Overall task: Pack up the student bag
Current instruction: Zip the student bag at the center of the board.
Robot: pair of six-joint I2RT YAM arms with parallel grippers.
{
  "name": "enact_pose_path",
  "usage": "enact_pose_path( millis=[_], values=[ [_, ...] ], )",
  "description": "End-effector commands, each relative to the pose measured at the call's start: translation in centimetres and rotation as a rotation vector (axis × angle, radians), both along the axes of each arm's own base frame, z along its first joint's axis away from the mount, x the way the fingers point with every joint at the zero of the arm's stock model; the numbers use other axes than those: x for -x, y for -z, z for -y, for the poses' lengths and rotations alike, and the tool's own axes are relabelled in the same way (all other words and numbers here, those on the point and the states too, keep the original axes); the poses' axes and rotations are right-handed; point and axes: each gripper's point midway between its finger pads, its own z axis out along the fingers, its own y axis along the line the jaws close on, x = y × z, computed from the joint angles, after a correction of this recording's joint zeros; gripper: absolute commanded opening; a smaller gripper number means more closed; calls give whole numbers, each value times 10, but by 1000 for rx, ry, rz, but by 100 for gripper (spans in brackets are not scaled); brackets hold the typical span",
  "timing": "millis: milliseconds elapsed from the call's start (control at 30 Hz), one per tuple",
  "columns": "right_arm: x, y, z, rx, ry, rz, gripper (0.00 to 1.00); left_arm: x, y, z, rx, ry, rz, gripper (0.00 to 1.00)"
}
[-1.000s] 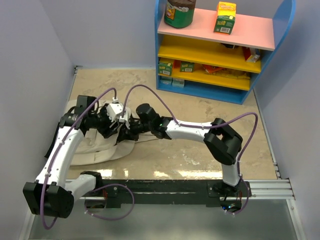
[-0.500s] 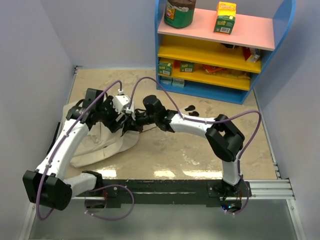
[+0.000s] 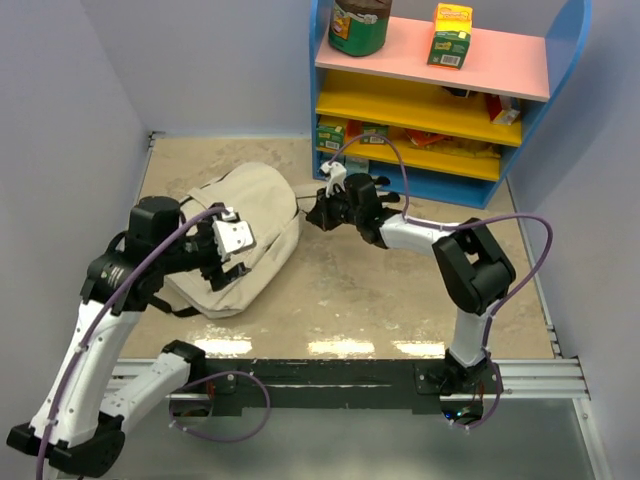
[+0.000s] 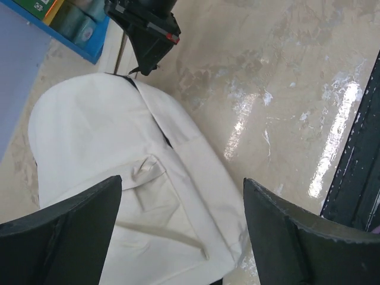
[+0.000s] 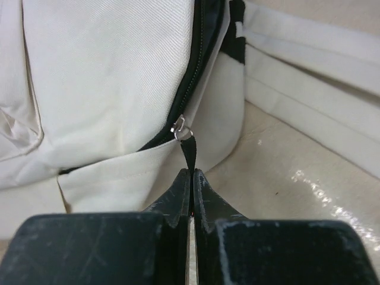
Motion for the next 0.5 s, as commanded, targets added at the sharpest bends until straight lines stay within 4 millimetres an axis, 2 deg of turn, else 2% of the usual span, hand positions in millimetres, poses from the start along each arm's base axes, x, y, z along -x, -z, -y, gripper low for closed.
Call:
enact_pose_path(
  millis=[0, 67, 100, 133, 167, 200, 233, 267, 333, 367, 400, 467],
  values=[
    [6, -28, -13, -113, 55, 14, 0, -6, 29, -14, -67, -65, -28, 87],
    [10, -29, -11, -113, 61, 15, 0, -9, 63, -26, -151, -104, -85, 87],
    [13, -30, -13, -113, 60, 13, 0, -23, 73, -38, -207, -168, -64, 88],
    [17, -27, -12, -107, 60, 7, 0, -26, 96, -48, -256, -209, -89, 88],
    [20, -33, -11, -111, 60, 18, 0, -36, 105, -60, -282, -272, -82, 88],
    [25, -30, -10, -101, 66, 18, 0, -53, 110, -71, -309, -340, -62, 88],
    [28, -32, -9, -98, 71, 22, 0, -61, 114, -78, -313, -381, -69, 88],
    [30, -40, -6, -106, 75, 35, 0, -72, 123, -90, -315, -459, -119, 88],
    [34, -38, 3, -90, 101, 32, 0, -84, 123, -103, -342, -518, -160, 88],
    [38, -47, 7, -99, 106, 47, 0, -86, 139, -106, -386, -512, -218, 96],
    [42, -42, 12, -89, 116, 40, 0, -87, 146, -114, -428, -530, -229, 100],
    [48, -46, 16, -92, 115, 41, 0, -89, 157, -119, -471, -522, -239, 100]
  ],
)
